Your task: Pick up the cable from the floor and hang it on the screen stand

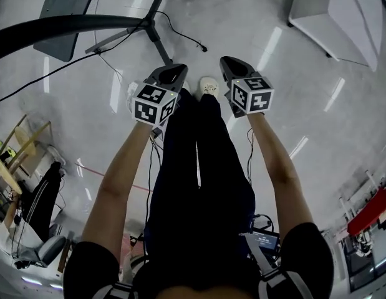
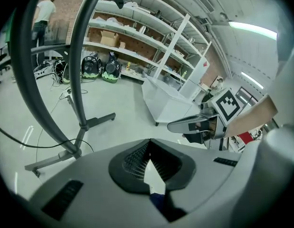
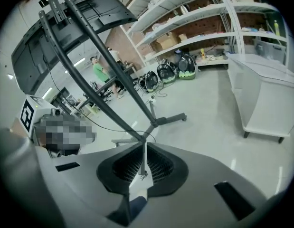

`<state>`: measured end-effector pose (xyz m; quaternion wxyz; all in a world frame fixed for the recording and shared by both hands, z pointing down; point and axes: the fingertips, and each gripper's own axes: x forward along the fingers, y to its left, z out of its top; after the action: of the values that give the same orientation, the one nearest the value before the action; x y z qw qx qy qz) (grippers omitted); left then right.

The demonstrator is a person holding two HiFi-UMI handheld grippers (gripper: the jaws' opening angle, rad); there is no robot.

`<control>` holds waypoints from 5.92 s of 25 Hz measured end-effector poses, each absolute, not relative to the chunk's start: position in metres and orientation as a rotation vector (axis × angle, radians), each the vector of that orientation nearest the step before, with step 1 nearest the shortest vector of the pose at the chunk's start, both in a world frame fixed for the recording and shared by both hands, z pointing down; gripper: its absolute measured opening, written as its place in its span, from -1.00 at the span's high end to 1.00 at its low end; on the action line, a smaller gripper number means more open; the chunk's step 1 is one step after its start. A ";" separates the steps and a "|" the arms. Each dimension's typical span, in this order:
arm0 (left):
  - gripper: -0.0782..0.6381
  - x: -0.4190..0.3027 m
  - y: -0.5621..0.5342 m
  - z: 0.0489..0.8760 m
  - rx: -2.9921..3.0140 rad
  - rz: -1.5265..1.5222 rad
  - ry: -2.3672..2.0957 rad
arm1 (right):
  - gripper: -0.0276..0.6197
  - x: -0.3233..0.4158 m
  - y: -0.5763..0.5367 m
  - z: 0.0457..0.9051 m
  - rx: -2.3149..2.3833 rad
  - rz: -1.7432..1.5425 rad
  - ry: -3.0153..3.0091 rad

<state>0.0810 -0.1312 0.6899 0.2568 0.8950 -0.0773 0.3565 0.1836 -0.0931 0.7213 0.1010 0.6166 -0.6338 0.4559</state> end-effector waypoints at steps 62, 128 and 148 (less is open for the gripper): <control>0.76 0.107 -0.162 1.124 2.133 1.038 -0.144 | 0.38 0.151 -0.115 1.164 1.567 1.426 -1.707; 0.76 0.040 -0.132 0.951 2.005 1.107 -0.247 | 0.48 0.150 -0.086 0.970 1.394 1.229 -1.421; 0.76 0.027 -0.140 0.822 2.025 1.021 -0.390 | 0.48 0.136 -0.089 0.825 1.511 1.236 -1.466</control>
<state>0.0272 -0.1402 0.8223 0.4079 0.8034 -0.1549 0.4051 0.1362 -0.0891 0.8250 0.3430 0.5812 -0.5641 0.4757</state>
